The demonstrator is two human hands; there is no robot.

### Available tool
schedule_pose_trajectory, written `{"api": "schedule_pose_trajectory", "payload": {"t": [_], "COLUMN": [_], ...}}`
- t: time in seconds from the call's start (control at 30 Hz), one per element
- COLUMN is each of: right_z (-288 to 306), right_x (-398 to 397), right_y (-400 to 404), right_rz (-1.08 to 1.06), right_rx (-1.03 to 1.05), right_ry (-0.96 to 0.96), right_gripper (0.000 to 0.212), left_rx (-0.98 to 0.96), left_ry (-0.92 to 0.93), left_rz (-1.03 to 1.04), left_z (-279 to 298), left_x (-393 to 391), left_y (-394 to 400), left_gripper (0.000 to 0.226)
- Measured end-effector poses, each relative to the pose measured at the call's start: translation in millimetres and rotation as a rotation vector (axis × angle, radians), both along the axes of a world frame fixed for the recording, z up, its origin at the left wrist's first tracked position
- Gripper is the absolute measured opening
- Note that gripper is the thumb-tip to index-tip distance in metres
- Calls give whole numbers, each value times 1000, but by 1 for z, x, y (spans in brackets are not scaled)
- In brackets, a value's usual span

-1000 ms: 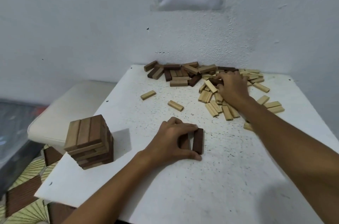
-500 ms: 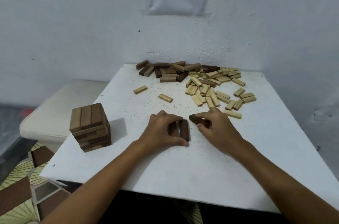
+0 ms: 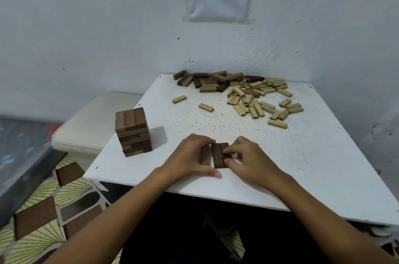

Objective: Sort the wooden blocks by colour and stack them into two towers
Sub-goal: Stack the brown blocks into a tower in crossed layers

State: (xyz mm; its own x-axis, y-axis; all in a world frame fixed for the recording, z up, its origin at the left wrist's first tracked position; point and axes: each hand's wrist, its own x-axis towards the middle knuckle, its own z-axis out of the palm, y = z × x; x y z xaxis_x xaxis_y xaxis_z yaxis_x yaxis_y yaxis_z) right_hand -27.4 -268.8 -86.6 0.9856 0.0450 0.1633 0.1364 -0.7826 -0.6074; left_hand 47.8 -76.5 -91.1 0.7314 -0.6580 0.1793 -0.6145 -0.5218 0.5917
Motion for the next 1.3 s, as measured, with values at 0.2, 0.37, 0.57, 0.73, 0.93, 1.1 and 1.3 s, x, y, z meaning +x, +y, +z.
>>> {"api": "schedule_pose_trajectory", "payload": {"t": [0.2,0.37,0.57,0.73,0.93,1.1,1.3], "right_z": [12,10,2,-1,-2,-5,-1], "right_x": [10,14,7,-4,-12,-10,1], "right_y": [-17,-15,-10,-2,9,15,21], "right_rz": [77,104,96,18,-19,-68,-272], "right_rx": [44,81,-49,-89,-62,64,634], "right_ry": [197,216,138,57,34,22,-42], "right_gripper": [55,44,32,30,33,33,33], "left_rx": [-14,-46,-79,-62,-9,70,-438], "left_ry": [-9,20,43,59,220,217,415], "left_rz": [30,54,75,46,-89,-134,67], "left_z": [-5,-7,-5,0,14,13,6], "left_x": [-3,-3,-5,-5,3,10,-5], "left_y": [12,10,6,0,-1,0,-4], "left_gripper": [70,41,51,67,86,86,48]}}
